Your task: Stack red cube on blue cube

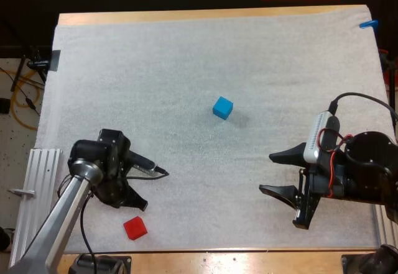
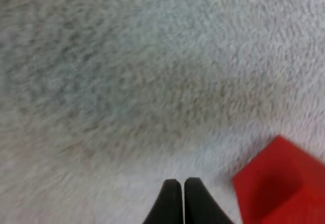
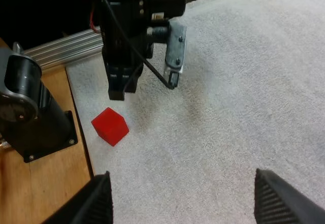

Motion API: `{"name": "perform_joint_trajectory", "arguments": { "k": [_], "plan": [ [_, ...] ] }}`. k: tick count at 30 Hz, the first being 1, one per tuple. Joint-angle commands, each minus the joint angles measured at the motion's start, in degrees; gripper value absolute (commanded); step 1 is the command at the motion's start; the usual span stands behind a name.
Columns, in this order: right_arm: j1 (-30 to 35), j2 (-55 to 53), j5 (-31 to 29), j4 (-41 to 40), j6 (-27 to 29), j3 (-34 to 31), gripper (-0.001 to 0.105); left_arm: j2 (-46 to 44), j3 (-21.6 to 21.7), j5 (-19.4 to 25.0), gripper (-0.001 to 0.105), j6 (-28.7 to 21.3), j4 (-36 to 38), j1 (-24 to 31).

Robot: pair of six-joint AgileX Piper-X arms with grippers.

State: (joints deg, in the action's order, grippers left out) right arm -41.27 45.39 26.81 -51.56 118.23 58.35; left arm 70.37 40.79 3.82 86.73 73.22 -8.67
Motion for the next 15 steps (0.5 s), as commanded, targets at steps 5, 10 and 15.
{"name": "perform_joint_trajectory", "arguments": {
  "k": [5,10,15],
  "plan": [
    [-0.07,0.03,0.32,0.31,-0.12,0.22,0.058,-5.93,0.75,1.59,0.0,-0.24,7.99,-0.18],
    [-0.07,0.03,0.32,0.31,-0.12,0.22,0.058,-10.21,0.75,1.73,0.0,-1.28,12.43,-0.18],
    [-0.07,0.03,0.32,0.85,-0.12,0.22,0.058,-10.42,-0.02,1.58,0.0,-3.58,15.25,-0.18]
  ]
}}
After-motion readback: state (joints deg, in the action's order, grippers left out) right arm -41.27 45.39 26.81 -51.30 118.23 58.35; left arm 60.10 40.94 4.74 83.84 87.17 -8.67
